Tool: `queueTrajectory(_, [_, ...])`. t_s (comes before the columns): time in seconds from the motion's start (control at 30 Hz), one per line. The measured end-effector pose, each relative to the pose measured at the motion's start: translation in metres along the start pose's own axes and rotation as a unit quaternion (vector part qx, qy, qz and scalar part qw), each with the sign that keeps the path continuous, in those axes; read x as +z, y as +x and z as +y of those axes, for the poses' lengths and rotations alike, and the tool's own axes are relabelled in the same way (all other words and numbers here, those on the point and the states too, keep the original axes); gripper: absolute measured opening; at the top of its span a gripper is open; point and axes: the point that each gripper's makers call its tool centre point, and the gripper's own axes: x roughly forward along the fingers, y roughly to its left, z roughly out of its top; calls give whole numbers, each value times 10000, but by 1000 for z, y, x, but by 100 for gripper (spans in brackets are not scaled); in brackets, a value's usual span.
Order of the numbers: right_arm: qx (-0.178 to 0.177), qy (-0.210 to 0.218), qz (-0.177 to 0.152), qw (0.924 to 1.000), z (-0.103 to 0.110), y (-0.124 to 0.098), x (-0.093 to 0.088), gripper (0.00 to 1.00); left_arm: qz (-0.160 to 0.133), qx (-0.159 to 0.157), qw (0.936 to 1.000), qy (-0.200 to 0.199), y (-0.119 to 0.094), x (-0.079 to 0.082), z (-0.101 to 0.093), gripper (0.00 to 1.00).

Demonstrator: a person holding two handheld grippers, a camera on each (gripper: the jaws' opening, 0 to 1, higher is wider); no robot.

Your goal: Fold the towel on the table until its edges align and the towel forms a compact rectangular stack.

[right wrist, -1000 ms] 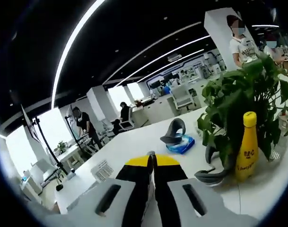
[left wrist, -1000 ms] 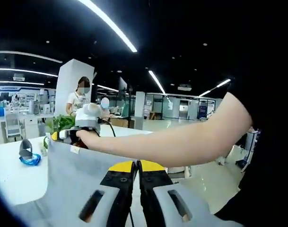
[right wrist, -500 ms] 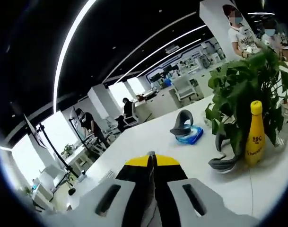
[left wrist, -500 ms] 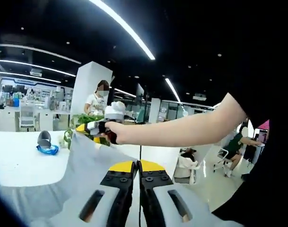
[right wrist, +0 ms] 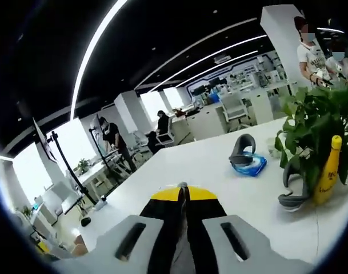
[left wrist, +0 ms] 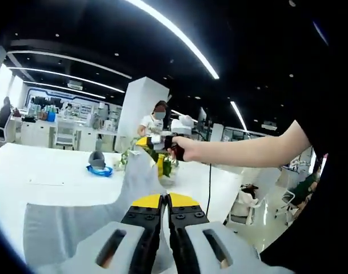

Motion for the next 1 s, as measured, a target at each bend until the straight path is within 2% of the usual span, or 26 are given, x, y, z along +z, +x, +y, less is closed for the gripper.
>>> queueTrajectory(0.07, [-15,-55,17,10000,12,10,0,0,-19,69,10000,6,-10,0,7,3])
queueTrajectory(0.2, [131,285,-118,9994,32,30,2,0,-57,146,9999,5,-25,-1,16,3])
queueTrajectory(0.37, [241,132,64,9996,41,58,1,0,37,258,9996,93,-36,-9,24,3])
queueTrajectory(0.47, [365,247,86,9990,48,74,1,0,85,307,9994,116,-43,-13,30,3])
queueTrajectory(0.53, [423,445,107,9981,52,81,-2,0,101,362,9992,103,-47,-15,36,3])
queueTrajectory(0.73, [414,420,327,9977,56,99,-12,0,145,551,9984,-56,-56,-21,55,3])
queueTrajectory(0.8, [466,539,352,9968,58,106,-13,0,160,609,9980,-52,-60,-22,59,3])
queueTrajectory(1.0, [517,620,485,9956,68,126,-20,0,127,711,9974,-66,-66,-19,68,3])
